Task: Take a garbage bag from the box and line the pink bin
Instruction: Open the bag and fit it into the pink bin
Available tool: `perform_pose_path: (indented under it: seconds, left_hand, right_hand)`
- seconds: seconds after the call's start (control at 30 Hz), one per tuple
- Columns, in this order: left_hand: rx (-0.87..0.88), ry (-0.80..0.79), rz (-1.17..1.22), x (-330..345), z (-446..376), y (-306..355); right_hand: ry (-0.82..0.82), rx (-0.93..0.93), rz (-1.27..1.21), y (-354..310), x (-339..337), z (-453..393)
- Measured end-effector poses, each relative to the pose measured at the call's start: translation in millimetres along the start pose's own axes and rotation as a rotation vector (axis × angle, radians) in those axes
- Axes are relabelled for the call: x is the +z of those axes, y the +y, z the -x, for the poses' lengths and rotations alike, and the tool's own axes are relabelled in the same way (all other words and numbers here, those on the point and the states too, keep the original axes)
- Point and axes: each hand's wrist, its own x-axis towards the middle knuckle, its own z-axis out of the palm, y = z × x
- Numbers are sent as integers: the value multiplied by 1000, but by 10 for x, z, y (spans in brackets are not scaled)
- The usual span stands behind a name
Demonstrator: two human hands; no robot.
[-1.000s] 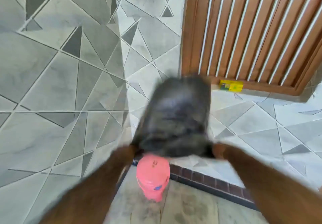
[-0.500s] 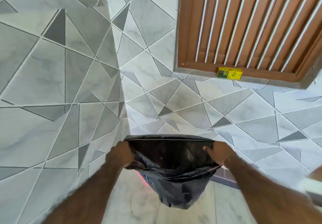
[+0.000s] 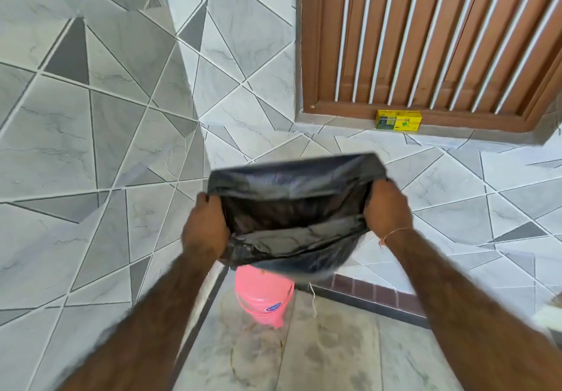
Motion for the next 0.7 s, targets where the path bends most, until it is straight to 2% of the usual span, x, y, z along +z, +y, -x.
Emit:
perform_pose_path:
  seconds: [0.03, 0.07, 0.1, 0.13, 0.17, 0.2, 0.23, 0.3, 0.37, 0.53, 0.7]
  left_hand:
    - [23, 131, 67, -23, 9, 32]
    - [9, 172, 133, -4, 45, 32]
    - [-26, 39, 125, 83, 151, 1]
    - [-5, -212, -47, 263, 360, -62]
    - [-58, -484, -146, 457, 574, -143]
    - [-112, -600, -201, 667, 757, -238]
    - [-137, -621, -202, 798, 822, -239]
    - [-168, -556, -117, 904, 831, -220]
    - [-160, -591, -153, 898, 775, -164]
    - [-215, -566, -137, 859, 711, -199]
    - [-129, -762, -305, 927, 814, -315]
  right_hand:
    - [181, -54, -47, 51, 4, -39]
    - [223, -85, -60, 141, 17, -33]
    - [68, -107, -23, 295, 122, 71]
    - [-276, -107, 118, 485, 304, 305]
    - [-659, -82, 260, 672, 496, 552]
    - [-872, -12, 352, 836, 678, 778]
    - [-920, 11, 385, 938, 821, 911]
    - [-873, -24, 327, 1000, 916, 968]
    - [-897, -29, 332, 937, 874, 882]
    - [-823, 18, 232, 872, 829, 637]
    - [-862, 95, 78, 890, 871, 600]
